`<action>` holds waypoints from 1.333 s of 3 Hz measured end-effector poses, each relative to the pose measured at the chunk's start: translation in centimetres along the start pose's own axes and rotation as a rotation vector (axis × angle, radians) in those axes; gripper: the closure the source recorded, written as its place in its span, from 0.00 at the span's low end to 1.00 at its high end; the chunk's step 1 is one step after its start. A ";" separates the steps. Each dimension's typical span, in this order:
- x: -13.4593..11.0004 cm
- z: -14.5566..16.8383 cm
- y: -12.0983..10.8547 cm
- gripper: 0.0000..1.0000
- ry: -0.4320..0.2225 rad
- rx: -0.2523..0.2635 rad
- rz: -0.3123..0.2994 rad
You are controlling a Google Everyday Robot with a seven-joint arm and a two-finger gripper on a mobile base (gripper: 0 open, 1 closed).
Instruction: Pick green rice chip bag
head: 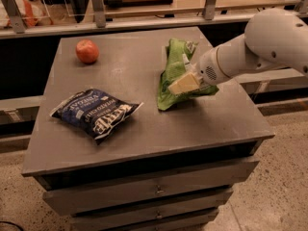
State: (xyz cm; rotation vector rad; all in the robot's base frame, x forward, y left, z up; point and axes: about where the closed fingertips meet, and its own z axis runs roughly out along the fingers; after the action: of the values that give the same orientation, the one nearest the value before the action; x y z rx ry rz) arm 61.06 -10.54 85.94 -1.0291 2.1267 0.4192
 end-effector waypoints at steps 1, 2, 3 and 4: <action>-3.8 -1.1 -0.3 1.00 -0.092 -0.001 -0.062; -8.0 -1.8 -1.1 1.00 -0.185 -0.033 -0.127; -12.0 -2.4 -2.0 1.00 -0.283 -0.073 -0.205; -14.2 -2.2 -3.3 1.00 -0.361 -0.063 -0.288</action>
Offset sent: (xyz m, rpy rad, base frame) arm 0.0629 0.0354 0.1324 0.1748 -0.2921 0.1957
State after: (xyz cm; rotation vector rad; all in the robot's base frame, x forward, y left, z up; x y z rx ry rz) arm 68.55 -6.18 97.82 -1.1766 1.6287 0.4912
